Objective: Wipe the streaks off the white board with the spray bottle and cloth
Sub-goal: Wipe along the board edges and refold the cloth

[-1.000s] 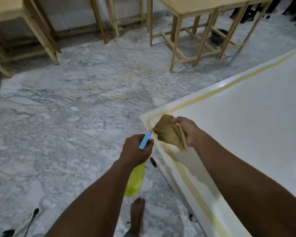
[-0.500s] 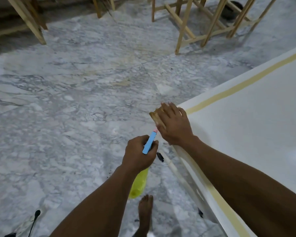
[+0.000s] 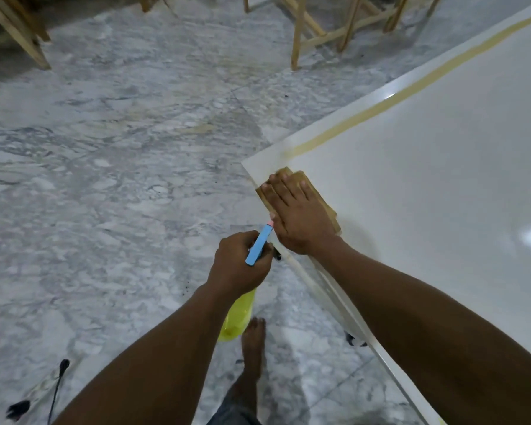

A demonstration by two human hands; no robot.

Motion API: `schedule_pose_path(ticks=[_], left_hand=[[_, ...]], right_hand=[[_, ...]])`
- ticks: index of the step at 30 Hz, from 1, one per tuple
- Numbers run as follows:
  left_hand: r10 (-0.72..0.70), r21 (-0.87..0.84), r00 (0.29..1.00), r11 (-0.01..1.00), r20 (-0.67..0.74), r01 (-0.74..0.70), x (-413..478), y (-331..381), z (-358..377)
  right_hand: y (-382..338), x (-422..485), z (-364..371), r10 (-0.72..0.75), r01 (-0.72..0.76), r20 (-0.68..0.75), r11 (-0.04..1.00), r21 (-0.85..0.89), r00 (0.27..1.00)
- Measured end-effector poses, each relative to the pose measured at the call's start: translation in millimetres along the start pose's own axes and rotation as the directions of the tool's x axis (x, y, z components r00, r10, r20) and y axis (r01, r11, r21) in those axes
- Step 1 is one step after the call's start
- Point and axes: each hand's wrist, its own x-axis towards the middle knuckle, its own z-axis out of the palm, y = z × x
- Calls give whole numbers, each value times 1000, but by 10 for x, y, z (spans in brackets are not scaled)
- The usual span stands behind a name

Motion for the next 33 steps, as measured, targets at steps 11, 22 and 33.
schedule_pose_path(ticks=[11,22,33], left_hand=[[73,45,991,996,111,-78,-1147,402,714],[158,101,947,976,279,-193,-2272,880,1481],[236,117,906,949,352,-293,-2839,1263,1866]], right_hand=[[97,-2326,51,77,-77,-10,996,-38,997],[45,-4574,204,231,-231,15,973,1,973],[-7,-5762,369,224,-220,-155,974,47,962]])
